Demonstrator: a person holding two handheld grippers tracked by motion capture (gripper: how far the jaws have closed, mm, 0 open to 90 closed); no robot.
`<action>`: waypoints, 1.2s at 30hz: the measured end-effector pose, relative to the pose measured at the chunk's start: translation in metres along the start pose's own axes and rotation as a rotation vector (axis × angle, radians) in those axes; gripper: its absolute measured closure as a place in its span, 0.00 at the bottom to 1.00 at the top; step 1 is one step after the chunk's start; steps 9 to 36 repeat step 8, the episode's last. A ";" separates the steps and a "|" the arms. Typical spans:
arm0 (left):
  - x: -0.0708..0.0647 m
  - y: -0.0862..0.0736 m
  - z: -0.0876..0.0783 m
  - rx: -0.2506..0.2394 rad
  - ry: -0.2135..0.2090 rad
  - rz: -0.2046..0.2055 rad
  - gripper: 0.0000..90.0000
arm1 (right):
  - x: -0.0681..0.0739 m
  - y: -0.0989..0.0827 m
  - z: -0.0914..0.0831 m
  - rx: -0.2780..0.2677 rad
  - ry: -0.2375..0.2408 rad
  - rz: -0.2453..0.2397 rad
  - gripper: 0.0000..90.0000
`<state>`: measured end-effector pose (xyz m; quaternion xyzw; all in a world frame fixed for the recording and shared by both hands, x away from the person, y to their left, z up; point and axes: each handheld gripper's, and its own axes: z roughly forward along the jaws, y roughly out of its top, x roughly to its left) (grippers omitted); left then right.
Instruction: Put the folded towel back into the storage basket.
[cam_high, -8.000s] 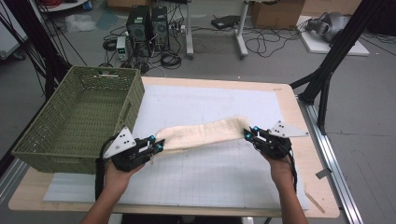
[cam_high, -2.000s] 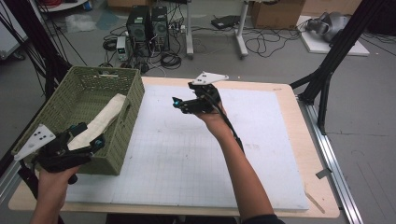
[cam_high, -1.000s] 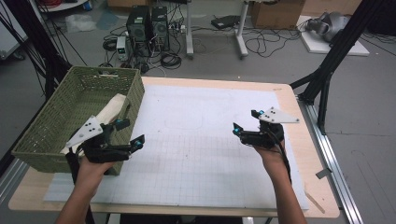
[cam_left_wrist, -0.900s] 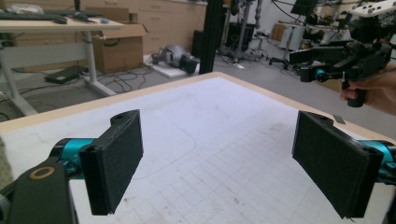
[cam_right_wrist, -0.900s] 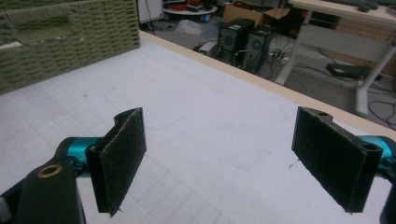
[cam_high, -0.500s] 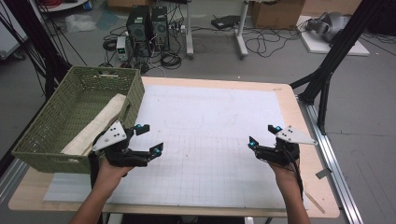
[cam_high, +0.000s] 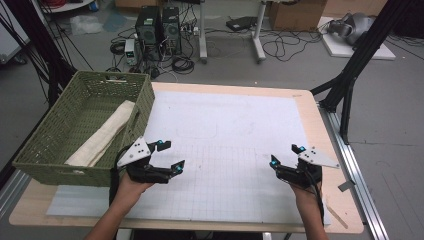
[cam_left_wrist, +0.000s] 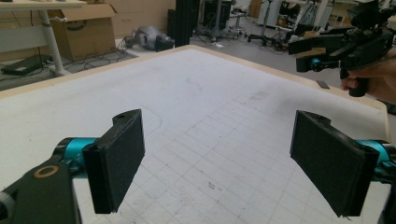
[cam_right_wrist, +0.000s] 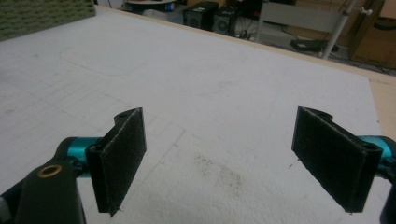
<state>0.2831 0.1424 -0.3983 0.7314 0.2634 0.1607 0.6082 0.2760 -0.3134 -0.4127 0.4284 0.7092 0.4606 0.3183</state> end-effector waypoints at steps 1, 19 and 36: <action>0.000 -0.001 0.001 0.000 0.002 -0.002 0.20 | 0.000 -0.002 0.001 0.007 -0.002 -0.004 0.18; 0.002 -0.002 0.003 -0.009 0.021 -0.005 0.19 | -0.002 -0.004 -0.003 0.003 -0.016 0.011 0.18; 0.002 -0.002 0.003 -0.009 0.021 -0.005 0.19 | -0.002 -0.004 -0.003 0.003 -0.016 0.011 0.18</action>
